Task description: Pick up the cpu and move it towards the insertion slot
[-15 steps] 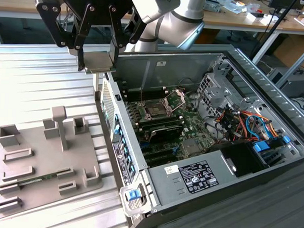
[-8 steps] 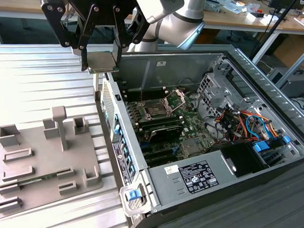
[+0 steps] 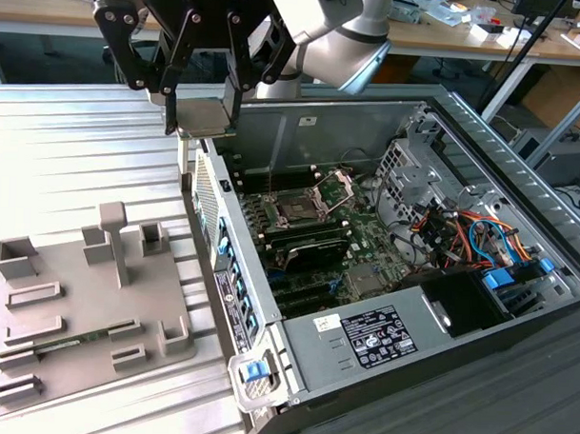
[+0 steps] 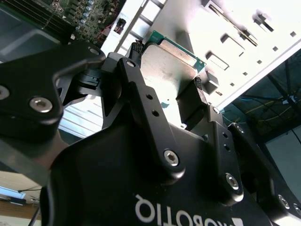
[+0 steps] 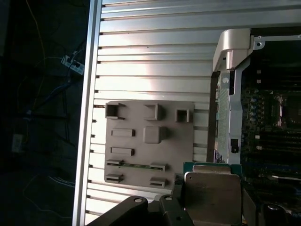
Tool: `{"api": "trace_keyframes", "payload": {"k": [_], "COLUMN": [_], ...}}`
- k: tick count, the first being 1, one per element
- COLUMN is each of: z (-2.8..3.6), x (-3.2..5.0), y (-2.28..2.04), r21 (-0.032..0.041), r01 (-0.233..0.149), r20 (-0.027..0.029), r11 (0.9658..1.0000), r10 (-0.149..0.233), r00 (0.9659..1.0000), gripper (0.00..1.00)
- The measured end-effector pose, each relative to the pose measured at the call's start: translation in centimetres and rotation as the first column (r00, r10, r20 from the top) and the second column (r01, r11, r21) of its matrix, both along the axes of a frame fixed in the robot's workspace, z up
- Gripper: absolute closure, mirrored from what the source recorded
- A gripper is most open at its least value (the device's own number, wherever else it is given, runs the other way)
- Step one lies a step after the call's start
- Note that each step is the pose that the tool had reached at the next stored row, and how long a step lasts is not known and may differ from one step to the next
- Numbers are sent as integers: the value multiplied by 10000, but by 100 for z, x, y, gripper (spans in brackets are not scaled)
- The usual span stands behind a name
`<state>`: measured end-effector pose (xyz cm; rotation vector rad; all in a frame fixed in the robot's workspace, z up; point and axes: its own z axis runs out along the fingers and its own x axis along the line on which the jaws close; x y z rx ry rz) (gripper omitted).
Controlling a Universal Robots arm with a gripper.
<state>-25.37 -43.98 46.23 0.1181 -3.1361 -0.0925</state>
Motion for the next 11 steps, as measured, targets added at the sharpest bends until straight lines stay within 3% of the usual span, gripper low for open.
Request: {"api": "trace_keyframes", "payload": {"k": [11], "z": [-1], "x": [88], "y": [0], "r21": [0], "r01": [-1], "r20": [0], "r11": [10000], "r10": [1], "r00": [10000], "gripper": [45]}}
